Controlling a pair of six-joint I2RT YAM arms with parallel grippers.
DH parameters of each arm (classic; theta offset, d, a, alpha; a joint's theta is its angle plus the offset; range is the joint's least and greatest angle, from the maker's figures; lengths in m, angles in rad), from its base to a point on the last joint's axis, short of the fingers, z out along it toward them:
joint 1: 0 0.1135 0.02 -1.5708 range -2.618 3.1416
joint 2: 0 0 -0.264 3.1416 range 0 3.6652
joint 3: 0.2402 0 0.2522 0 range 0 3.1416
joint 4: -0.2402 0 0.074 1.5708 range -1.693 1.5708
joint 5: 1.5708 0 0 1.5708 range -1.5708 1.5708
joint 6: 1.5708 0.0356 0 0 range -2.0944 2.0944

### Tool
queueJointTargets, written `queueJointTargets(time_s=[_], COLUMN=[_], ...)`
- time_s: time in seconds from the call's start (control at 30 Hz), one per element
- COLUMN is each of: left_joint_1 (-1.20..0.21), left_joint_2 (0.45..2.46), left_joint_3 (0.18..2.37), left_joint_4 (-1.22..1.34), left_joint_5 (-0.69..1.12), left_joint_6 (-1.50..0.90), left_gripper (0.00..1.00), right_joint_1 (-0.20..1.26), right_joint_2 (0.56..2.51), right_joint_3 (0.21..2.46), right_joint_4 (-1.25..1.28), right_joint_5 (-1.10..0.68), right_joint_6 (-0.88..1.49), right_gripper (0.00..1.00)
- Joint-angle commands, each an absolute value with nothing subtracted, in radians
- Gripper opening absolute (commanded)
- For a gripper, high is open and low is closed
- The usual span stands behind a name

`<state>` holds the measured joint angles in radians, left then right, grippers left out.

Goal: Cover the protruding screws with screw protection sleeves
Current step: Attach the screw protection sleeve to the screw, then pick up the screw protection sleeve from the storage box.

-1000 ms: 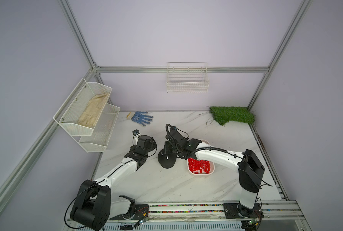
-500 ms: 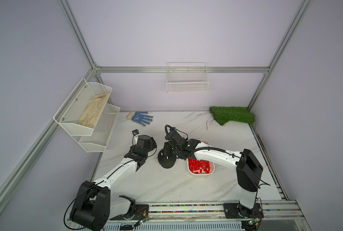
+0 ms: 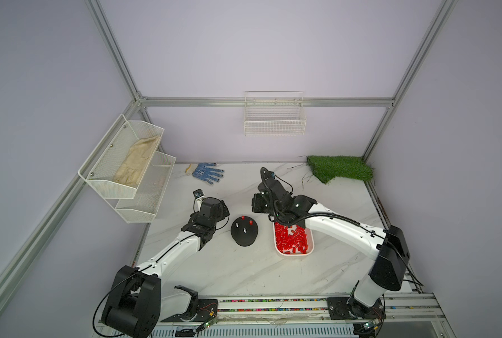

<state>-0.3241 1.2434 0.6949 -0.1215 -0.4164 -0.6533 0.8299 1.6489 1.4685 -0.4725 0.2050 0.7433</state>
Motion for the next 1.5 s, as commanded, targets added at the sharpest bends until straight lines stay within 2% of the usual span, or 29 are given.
queueJointTargets(time_s=[0.0,0.3,0.7,1.27,1.47], left_joint_1=[-0.328,-0.328,-0.329,-0.329,-0.329], left_joint_2=[1.216,1.242,1.25,1.244,1.251], left_joint_3=[0.699,0.723,0.721,0.707,0.71], left_joint_4=[-0.105,-0.109,-0.109,-0.112,-0.112], left_joint_5=[-0.429,-0.425,-0.417,-0.428,-0.43], left_joint_6=[-0.649,-0.645,-0.652,-0.655,-0.655], left_gripper=[1.0,1.0,1.0,1.0,1.0], right_joint_1=[0.741,0.616,0.6,0.565,0.565], right_joint_2=[1.605,1.596,1.709,1.819,1.811], right_joint_3=[1.384,1.253,1.158,1.144,1.138], right_joint_4=[-0.587,-0.676,-0.641,-0.565,-0.562], right_joint_5=[0.218,0.178,0.166,0.129,0.122], right_joint_6=[0.751,0.712,0.709,0.684,0.684], right_gripper=[0.16,0.16,0.16,0.18,0.24])
